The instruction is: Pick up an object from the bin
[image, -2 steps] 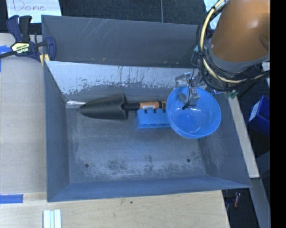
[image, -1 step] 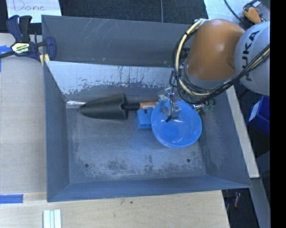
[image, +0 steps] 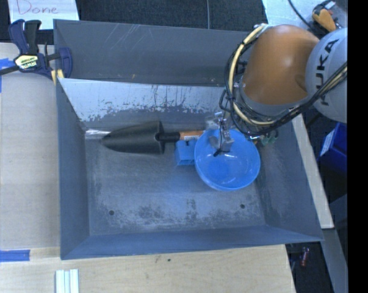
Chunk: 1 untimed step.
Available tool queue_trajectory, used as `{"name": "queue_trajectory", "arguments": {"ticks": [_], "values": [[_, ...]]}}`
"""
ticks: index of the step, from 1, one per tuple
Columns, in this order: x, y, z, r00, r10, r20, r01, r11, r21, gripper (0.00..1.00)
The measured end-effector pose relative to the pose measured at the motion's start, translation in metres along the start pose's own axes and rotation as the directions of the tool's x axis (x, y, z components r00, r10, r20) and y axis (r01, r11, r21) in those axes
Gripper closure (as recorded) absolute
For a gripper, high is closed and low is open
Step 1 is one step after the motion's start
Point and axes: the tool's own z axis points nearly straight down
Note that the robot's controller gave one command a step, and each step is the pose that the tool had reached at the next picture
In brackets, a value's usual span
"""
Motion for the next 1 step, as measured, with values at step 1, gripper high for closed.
{"name": "queue_trajectory", "arguments": {"ticks": [1], "values": [[-0.0081, 0.0000, -0.0058, 1.000, 0.003, 0.009, -0.003, 1.000, 0.003, 1.00]]}}
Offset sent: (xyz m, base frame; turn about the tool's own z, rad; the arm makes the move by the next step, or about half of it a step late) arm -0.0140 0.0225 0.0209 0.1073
